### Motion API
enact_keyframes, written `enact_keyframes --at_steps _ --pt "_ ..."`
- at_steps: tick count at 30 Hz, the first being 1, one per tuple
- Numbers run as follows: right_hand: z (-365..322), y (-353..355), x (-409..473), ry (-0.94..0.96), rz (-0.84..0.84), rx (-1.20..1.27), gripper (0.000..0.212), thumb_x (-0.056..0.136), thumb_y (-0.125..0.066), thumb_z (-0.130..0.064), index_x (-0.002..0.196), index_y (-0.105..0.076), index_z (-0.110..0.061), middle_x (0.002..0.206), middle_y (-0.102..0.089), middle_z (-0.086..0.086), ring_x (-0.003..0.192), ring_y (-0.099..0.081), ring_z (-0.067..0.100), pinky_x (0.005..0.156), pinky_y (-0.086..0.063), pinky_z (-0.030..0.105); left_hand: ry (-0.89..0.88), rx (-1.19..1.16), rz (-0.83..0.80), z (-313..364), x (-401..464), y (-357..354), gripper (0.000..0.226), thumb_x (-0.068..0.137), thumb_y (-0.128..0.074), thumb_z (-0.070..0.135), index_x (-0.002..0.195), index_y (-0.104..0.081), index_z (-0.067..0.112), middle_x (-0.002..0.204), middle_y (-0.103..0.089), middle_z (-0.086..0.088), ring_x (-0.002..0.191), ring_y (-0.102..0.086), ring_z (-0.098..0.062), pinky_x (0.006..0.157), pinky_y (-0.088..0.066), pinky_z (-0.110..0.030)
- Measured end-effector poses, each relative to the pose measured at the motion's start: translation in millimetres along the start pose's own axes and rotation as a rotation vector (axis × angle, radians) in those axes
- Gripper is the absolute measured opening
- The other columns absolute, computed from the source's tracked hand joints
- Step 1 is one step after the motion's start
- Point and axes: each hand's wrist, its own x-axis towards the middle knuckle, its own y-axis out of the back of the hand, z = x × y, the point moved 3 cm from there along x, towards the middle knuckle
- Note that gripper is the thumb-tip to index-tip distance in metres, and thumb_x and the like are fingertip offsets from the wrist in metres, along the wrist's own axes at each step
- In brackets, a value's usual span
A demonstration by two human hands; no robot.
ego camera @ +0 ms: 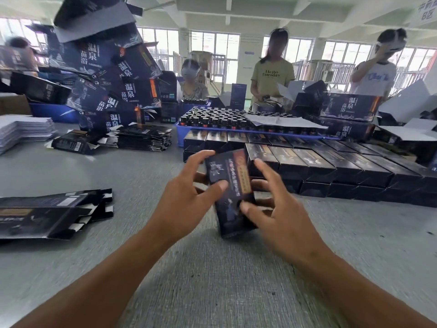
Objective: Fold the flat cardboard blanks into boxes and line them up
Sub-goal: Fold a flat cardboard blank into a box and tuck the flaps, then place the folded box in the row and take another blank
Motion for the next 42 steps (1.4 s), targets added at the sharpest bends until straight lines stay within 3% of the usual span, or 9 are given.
enact_keyframes --at_steps 5,11,14,16,19,23,30,33,42 --pt "-5 -20 -11 0.144 -0.199 -0.308 0.084 0.084 -0.068 -0.057 0.148 -0.015 -0.057 0.159 -0.007 -0.035 0.133 -0.032 0.0 0.113 -0.026 0.037 0.376 -0.16 0.07 -28 6 10 0.036 0.096 -0.065 0.032 0.128 -0.049 0.037 0.08 -0.075 -0.004 0.063 -0.074 -0.018 0.048 -0.053 -0.024" --pt "-11 -24 -7 0.286 -0.167 -0.558 0.073 0.092 -0.068 -0.036 0.152 -0.028 -0.046 0.164 -0.016 -0.024 0.141 -0.038 0.013 0.111 -0.043 0.041 0.59 -0.314 0.012 -44 9 11 0.037 0.094 -0.066 0.037 0.128 -0.054 0.031 0.08 -0.077 -0.005 0.063 -0.072 -0.023 0.048 -0.051 -0.028" --pt "-12 -26 -5 0.329 -0.104 -0.629 0.073 0.086 -0.077 -0.027 0.149 -0.043 -0.036 0.159 -0.037 -0.01 0.127 -0.056 0.023 0.092 -0.057 0.047 0.543 -0.269 0.051 -48 11 16 0.035 0.099 -0.055 0.046 0.131 -0.052 0.031 0.082 -0.077 -0.006 0.063 -0.073 -0.023 0.051 -0.052 -0.029" --pt "-11 -28 5 0.346 -0.047 -0.71 0.074 0.083 -0.079 -0.025 0.148 -0.046 -0.031 0.156 -0.044 -0.003 0.119 -0.061 0.026 0.085 -0.059 0.047 0.428 0.075 0.105 -54 15 27 0.042 0.102 -0.043 0.053 0.139 -0.044 0.033 0.086 -0.076 -0.004 0.068 -0.073 -0.019 0.064 -0.054 -0.033" --pt "-12 -32 31 0.329 0.019 -0.888 0.069 0.092 -0.071 -0.03 0.152 -0.038 -0.033 0.158 -0.042 0.0 0.137 -0.045 0.033 0.105 -0.043 0.05 0.376 0.517 0.096 -63 17 36 0.046 0.101 -0.044 0.054 0.14 -0.048 0.031 0.109 -0.072 -0.004 0.098 -0.067 -0.02 0.092 -0.051 -0.041" --pt "-10 -41 83 0.235 0.003 -1.022 0.063 0.1 -0.058 -0.033 0.155 -0.028 -0.031 0.162 -0.034 0.003 0.152 -0.018 0.038 0.118 -0.019 0.055 0.393 0.66 -0.004 -66 20 28 0.039 0.1 -0.045 0.057 0.132 -0.054 0.036 0.116 -0.07 0.003 0.104 -0.063 -0.018 0.087 -0.05 -0.035" --pt "17 -40 140 -0.055 -0.197 -1.07 0.088 0.09 -0.061 -0.06 0.158 -0.021 -0.02 0.166 -0.022 0.007 0.154 -0.004 0.037 0.122 -0.009 0.055 0.368 0.687 -0.056 -71 21 26 0.038 0.1 -0.04 0.061 0.122 -0.06 0.038 0.11 -0.07 0.008 0.09 -0.06 -0.011 0.074 -0.047 -0.03" --pt "12 -39 126 0.006 -0.139 -0.98 0.095 0.088 -0.06 -0.063 0.159 -0.012 -0.021 0.167 -0.016 0.008 0.155 -0.003 0.034 0.124 -0.013 0.052 0.364 0.69 -0.068 -70 21 25 0.038 0.1 -0.04 0.06 0.121 -0.061 0.037 0.113 -0.07 0.007 0.093 -0.06 -0.013 0.074 -0.046 -0.031" --pt "10 -53 20 0.09 -0.296 -0.622 0.044 0.094 -0.052 -0.055 0.135 -0.053 -0.041 0.145 -0.049 -0.016 0.129 -0.049 0.006 0.108 -0.034 0.021 0.311 0.67 -0.12 -66 19 29 0.027 0.098 -0.054 0.041 0.12 -0.065 0.03 0.119 -0.068 0.0 0.109 -0.061 -0.025 0.085 -0.046 -0.036"
